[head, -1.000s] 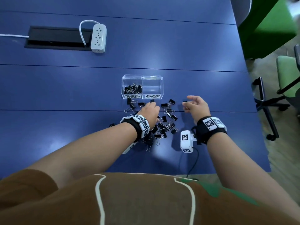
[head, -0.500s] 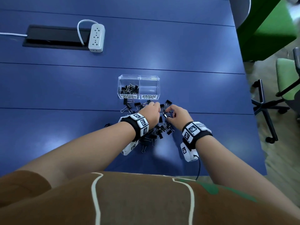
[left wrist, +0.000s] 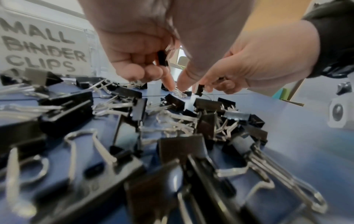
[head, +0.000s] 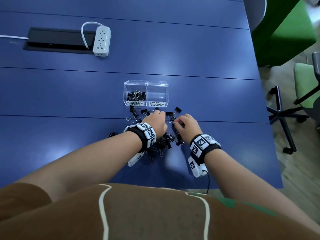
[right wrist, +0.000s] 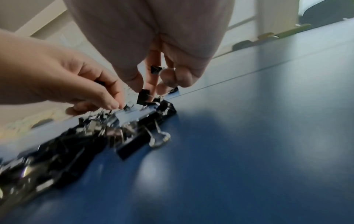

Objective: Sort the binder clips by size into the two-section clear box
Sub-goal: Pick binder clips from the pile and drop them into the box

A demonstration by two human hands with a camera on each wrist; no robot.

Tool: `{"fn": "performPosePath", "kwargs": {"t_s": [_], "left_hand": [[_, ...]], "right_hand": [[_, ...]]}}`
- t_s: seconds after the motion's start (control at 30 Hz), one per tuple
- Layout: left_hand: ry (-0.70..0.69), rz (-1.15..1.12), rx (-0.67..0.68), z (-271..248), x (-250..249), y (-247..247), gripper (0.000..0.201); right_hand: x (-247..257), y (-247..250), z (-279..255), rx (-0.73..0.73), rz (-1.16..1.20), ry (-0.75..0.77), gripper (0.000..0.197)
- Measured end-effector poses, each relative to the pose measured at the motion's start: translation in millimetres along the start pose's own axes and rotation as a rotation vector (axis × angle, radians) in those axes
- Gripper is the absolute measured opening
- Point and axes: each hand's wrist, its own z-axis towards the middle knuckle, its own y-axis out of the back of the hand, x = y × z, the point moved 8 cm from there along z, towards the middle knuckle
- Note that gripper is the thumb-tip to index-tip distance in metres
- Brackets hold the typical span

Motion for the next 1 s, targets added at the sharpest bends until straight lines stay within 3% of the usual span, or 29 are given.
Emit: {"fn": "performPosePath", "kwargs": {"t_s": [0.17,0.3,0.43,0.6,0.73,0.93,1.0], "left_hand": [[-0.07,0.035,-0.039,7.8,-23.0,3.9,0.023],[-0.114,0.114,-0.028,17.1,-39.7,-3.7,0.029],[-0.108,0.153,-0.016,24.3,-41.3,-6.5,0.029],[-0.176,0.258,0.022,24.0,-41.0,-14.0,0.025],[-0.225,0.291,0.021,12.8,-37.8,-16.1,0.018],[-0.217,0.157,0.102,2.8,-12.6,-11.7,0.013],[-0.195,0.145,0.055,-1.3,-0.5,-1.1,0.018]], "right_hand": [[-27.2,27.7,0.8,-0.143,0.319,-0.207,0.019],[-46.6,33.1,-0.2,-0.08,0.716,-0.518,0.025],[-34.9,40.7,0.5,-0.053,0.906,-0.477,0.028],[-6.2,56.0,23.7,-0.021,0.681,-0.289,0.016],[29.8,57.6,48.8,0.009,0.467,-0.172,0.021],[97.7,35.7,83.4,0.065,0.194,-0.003,0.016],[119.9,23.9,90.7,0.098,0.087,0.036,0.02]]}}
